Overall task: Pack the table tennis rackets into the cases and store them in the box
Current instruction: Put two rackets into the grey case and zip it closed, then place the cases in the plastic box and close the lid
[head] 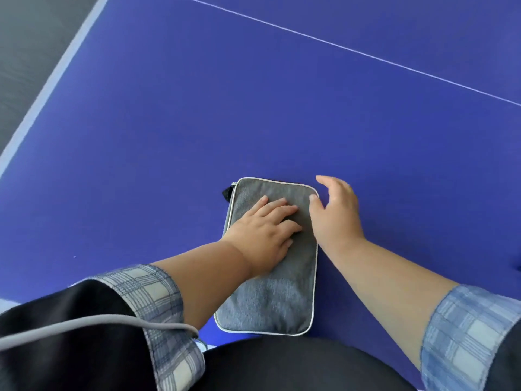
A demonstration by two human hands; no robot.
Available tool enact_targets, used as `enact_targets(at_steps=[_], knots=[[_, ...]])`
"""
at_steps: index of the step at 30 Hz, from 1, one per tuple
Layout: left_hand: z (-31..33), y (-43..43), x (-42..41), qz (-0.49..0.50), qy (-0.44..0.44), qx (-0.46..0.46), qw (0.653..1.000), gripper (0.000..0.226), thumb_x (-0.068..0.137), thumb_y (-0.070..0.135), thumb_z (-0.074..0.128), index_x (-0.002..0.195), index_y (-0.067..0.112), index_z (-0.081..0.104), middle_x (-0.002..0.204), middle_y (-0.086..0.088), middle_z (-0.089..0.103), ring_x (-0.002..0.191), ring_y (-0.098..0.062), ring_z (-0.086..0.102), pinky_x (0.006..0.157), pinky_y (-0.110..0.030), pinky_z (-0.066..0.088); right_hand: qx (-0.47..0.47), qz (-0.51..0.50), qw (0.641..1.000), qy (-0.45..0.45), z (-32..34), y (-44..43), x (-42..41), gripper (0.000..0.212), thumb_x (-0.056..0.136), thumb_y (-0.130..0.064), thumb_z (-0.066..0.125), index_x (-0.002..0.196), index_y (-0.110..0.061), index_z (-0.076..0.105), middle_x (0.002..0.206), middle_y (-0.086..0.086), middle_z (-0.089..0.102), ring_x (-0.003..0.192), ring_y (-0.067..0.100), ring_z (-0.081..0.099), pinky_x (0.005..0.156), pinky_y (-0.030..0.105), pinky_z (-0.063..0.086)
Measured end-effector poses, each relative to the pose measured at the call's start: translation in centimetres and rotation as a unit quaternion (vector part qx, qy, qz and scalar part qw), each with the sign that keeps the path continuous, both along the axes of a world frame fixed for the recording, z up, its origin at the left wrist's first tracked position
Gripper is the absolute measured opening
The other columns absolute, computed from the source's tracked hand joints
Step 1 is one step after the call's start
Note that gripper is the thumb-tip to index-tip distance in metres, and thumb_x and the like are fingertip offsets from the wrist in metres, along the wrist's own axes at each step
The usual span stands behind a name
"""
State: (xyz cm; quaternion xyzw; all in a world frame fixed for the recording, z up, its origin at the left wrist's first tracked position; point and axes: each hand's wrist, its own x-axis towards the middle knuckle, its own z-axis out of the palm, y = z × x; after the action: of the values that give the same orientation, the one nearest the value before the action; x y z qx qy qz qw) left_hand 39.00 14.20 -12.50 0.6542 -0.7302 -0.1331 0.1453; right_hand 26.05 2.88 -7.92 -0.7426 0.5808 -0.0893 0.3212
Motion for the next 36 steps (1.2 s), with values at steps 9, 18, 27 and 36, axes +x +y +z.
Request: enact_targets(at_steps=[9, 18, 27, 36], knots=[[5.1, 3.8, 1.5, 0.503, 0.368, 0.286, 0.728, 0.072, 0.091, 0.047, 0.062, 0.151, 0.022, 0.031, 0.134, 0.0, 0.052, 0.11, -0.025, 0.055, 0.09, -0.042, 0.046, 0.354, -0.157, 0.917, -0.097, -0.1, 9.8, -5.6, 0.027, 0.095, -0.036, 0.062, 0.12, -0.03, 0.058, 0.118, -0.008, 0.068, 0.104, 0.011, 0.064, 0.089, 0.031, 0.051], [10.4, 2.0, -2.0, 0.419, 0.501, 0.334, 0.68, 0.037, 0.087, 0.044, 0.072, 0.096, 0.012, 0.056, 0.099, -0.011, 0.07, 0.084, -0.03, 0.07, 0.061, -0.039, 0.055, 0.355, -0.217, 0.883, -0.219, 5.0, 11.0, -9.8, 0.023, 0.097, -0.025, 0.063, 0.119, -0.028, 0.057, 0.115, 0.0, 0.069, 0.105, 0.021, 0.069, 0.094, 0.046, 0.057], [14.3, -1.3, -12.3, 0.356, 0.566, 0.279, 0.69, 0.053, 0.092, 0.035, 0.07, 0.136, 0.024, 0.044, 0.117, -0.006, 0.065, 0.093, -0.031, 0.068, 0.061, -0.045, 0.057, 0.329, -0.371, 0.807, -0.32, 9.4, 13.8, -21.4, 0.037, 0.092, -0.04, 0.069, 0.124, -0.022, 0.064, 0.117, 0.001, 0.075, 0.106, 0.02, 0.073, 0.089, 0.038, 0.059], [16.7, -4.8, -26.8, 0.346, 0.605, 0.22, 0.682, 0.06, 0.093, 0.033, 0.068, 0.143, 0.042, 0.035, 0.118, 0.005, 0.062, 0.092, -0.024, 0.067, 0.063, -0.045, 0.057, 0.341, -0.479, 0.568, -0.576, 10.7, 14.7, -31.3, 0.027, 0.089, -0.02, 0.076, 0.112, -0.01, 0.066, 0.083, 0.006, 0.08, 0.074, 0.022, 0.076, 0.065, 0.042, 0.06]])
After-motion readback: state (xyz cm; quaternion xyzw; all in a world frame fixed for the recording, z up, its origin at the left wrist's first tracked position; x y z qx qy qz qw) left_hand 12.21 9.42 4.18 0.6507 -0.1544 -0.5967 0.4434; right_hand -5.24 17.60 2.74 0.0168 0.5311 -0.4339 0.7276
